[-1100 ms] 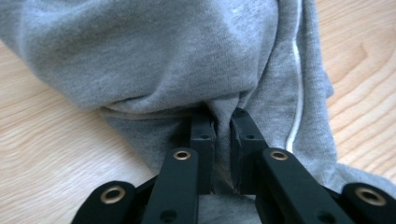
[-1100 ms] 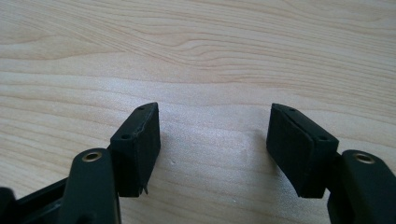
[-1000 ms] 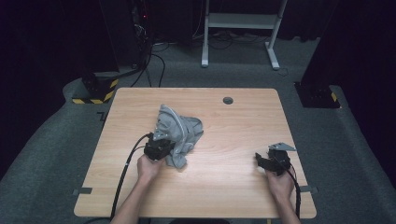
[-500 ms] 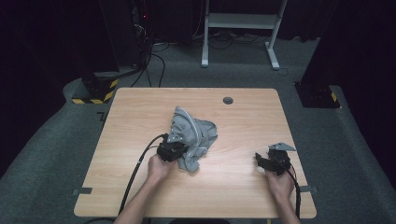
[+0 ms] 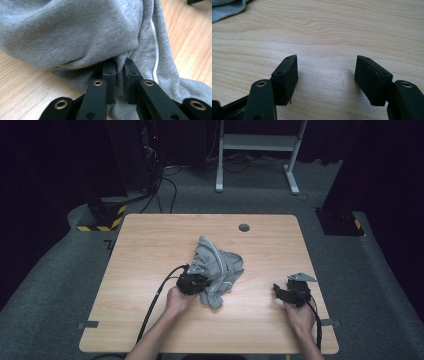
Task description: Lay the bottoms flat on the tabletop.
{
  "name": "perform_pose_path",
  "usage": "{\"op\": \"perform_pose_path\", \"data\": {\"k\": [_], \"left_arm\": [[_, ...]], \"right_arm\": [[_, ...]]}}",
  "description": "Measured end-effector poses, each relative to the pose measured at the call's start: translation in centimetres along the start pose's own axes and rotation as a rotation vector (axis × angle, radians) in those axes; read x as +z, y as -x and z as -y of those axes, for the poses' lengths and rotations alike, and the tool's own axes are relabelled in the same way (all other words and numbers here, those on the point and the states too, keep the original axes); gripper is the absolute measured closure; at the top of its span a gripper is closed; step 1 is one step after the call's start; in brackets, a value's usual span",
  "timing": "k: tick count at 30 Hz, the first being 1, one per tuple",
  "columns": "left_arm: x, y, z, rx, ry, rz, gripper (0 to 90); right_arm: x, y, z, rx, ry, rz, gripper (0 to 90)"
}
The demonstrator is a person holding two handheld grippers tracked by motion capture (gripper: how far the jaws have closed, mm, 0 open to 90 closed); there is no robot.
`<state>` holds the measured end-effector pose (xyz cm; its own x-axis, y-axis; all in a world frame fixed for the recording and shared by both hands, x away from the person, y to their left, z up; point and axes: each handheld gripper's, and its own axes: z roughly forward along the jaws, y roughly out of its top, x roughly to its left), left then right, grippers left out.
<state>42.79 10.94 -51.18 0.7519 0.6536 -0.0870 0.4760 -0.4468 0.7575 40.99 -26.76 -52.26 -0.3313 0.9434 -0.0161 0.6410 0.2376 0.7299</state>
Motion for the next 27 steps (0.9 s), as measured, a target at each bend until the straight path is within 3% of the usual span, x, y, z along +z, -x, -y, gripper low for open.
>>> {"op": "perform_pose_path", "data": {"k": [7,10,12,14,16,19,21,25,27], "left_arm": [[0.3,0.4,-0.3,0.031,-0.006,0.020,81.8],[0.1,0.4,-0.3,0.024,-0.007,0.013,78.7],[-0.3,0.6,-0.5,0.030,-0.014,-0.009,74.4],[-0.6,0.7,-0.6,0.035,-0.017,-0.024,64.5],[-1.6,1.0,-1.0,0.020,0.006,-0.072,56.2],[-2.4,1.0,-1.5,-0.007,0.041,-0.091,50.8],[-3.2,1.0,-2.5,-0.033,0.058,-0.134,45.7],[-3.7,1.1,-3.7,-0.044,0.076,-0.143,40.7],[-3.6,1.2,-4.6,-0.063,0.082,-0.136,39.1]], "right_arm": [[0.0,0.0,-0.1,-0.007,-0.009,-0.005,34.7],[0.0,0.0,-0.2,-0.014,-0.019,-0.008,34.0],[-0.1,0.0,-0.3,-0.015,-0.020,-0.010,42.1],[-0.2,0.0,-0.3,-0.019,-0.022,-0.015,44.1],[-0.3,-0.3,-0.4,-0.036,-0.009,-0.028,45.8],[-0.4,-0.5,-0.8,-0.032,-0.003,-0.055,45.9],[-0.5,-1.2,-2.0,-0.049,0.019,-0.105,46.3],[-0.1,-3.0,-4.0,-0.103,0.029,-0.185,46.5],[0.1,-3.6,-4.5,-0.116,0.037,-0.203,46.7]]}}
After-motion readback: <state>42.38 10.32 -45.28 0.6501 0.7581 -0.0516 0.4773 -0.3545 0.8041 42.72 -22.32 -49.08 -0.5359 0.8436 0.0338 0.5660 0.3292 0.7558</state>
